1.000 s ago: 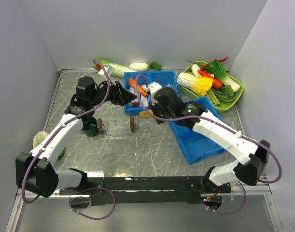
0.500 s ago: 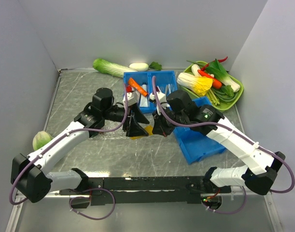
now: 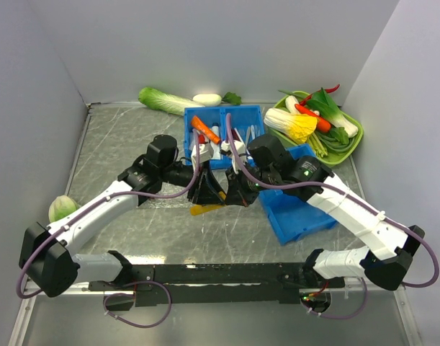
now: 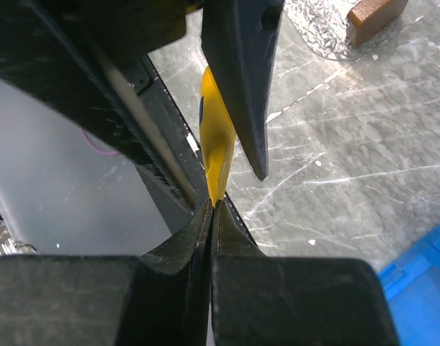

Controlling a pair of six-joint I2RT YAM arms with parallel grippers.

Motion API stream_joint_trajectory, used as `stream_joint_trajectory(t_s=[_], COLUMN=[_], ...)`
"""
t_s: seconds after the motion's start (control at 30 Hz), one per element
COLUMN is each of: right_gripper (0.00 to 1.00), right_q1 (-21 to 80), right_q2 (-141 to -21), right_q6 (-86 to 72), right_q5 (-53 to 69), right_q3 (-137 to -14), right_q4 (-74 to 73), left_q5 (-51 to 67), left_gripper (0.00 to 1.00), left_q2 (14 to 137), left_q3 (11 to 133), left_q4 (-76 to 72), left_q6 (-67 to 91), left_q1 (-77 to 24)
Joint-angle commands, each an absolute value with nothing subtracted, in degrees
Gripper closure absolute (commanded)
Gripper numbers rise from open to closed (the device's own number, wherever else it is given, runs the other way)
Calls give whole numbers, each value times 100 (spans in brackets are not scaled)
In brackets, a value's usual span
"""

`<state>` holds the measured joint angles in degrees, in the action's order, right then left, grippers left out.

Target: Prepare toiletry sets of a toothbrush and toothpaste on the tray

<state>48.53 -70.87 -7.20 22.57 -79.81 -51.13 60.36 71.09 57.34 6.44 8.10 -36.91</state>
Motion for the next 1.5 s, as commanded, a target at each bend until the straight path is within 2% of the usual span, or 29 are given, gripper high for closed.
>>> stream_joint_trajectory(t_s=[0.0,0.13,0.27,0.4,0.6,0.77,0.83,0.97,1.13,1.23,1.27,1.33,1.37,1.47], right_gripper=[100,100,100,100,100,100,100,100,100,86,73,57,45,30], right_q1=[4851,4843,4843,4843,4852,4852,4852,4852,4843,4843,4834,4843,4834,4790], right_q2=[-7084,-7110,-7084,-7040,-6996,-6970,-6979,-6935,-6838,-6698,-6654,-6478,-6408,-5926], right_q6=[-677,-633,-615,-589,-615,-589,-571,-606,-659,-764,-791,-914,-958,-1160], right_q5=[2443,2487,2514,2496,2522,2514,2514,2426,2321,2180,2127,1926,1672,1093], right_q3=[-8051,-8042,-7998,-7963,-7893,-7884,-7893,-7884,-7849,-7717,-7630,-7463,-7401,-7111], right_q4=[-4992,-5045,-5071,-5089,-5045,-5045,-5071,-5036,-4975,-4799,-4677,-4536,-4396,-4158], left_q5=[6117,6152,6248,6310,6345,6425,6416,6469,6469,6109,5987,5547,5381,4897], left_gripper=[59,58,63,59,59,77,78,99,99,99,99,99,99,99], left_q2=[7146,7137,7128,7146,7093,7154,7146,7172,7154,7040,6988,6830,6777,6601], left_q3=[5695,5678,5686,5695,5634,5651,5660,5686,5643,5599,5546,5458,5380,5212], left_q4=[281,185,150,167,36,44,70,149,79,53,44,-139,-202,-421], left_q6=[861,914,940,940,1002,1011,984,932,932,932,958,1002,1045,1238], left_q1=[-3770,-3770,-3770,-3771,-3771,-3770,-3762,-3771,-3770,-3771,-3771,-3762,-3744,-3516])
